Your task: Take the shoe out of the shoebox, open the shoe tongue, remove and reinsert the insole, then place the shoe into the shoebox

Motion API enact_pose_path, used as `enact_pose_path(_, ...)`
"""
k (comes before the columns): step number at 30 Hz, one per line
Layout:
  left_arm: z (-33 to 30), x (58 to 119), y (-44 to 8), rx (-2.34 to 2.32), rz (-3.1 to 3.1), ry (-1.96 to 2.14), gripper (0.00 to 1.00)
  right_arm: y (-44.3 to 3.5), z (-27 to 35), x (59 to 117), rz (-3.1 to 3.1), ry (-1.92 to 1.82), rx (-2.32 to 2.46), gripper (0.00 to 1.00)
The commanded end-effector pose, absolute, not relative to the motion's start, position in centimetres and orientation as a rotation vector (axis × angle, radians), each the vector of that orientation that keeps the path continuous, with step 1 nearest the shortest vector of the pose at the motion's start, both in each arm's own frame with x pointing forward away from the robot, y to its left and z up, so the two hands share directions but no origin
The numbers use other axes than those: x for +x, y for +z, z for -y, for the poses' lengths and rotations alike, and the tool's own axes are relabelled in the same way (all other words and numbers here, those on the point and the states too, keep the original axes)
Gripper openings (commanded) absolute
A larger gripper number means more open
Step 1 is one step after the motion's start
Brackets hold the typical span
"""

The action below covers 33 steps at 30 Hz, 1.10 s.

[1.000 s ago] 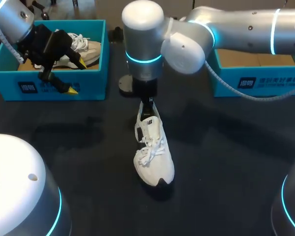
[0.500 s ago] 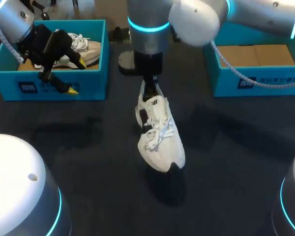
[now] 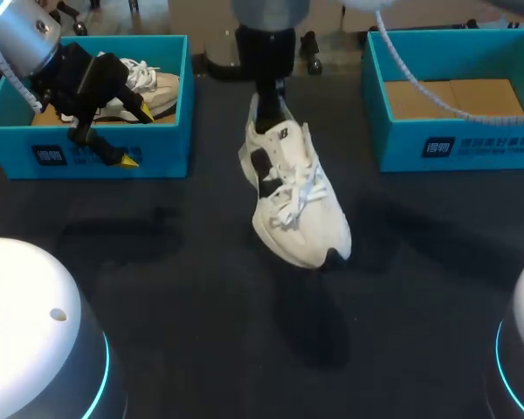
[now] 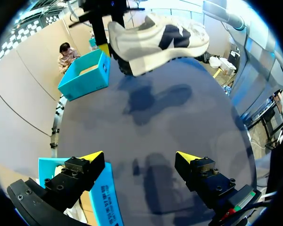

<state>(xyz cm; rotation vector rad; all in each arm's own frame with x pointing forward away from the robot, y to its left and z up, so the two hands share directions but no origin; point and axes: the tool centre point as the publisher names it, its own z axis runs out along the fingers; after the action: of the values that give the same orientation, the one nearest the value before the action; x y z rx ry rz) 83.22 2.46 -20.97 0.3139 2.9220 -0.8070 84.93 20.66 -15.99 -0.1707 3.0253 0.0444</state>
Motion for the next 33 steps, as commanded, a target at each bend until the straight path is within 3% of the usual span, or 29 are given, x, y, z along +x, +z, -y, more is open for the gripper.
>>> enact_pose_path(1,-2.5,83.3,-21.0,0.316,-2.925,-0.805,1.0,-14.3,-20.0,85.1,-3.009,0.081,-0.096,0.0)
enact_pose_path(28,-2.5,83.3,-21.0,0.316,-2.925,-0.805,1.0,-14.2,-20.0,85.2,-3.01,0.095,-0.091,0.0)
enact_pose_path(33,-2.5,83.3,-21.0,0.316,-2.925,-0.805,1.0,-13.3,-17.1,87.0,-3.012,0.07,-0.144,0.0)
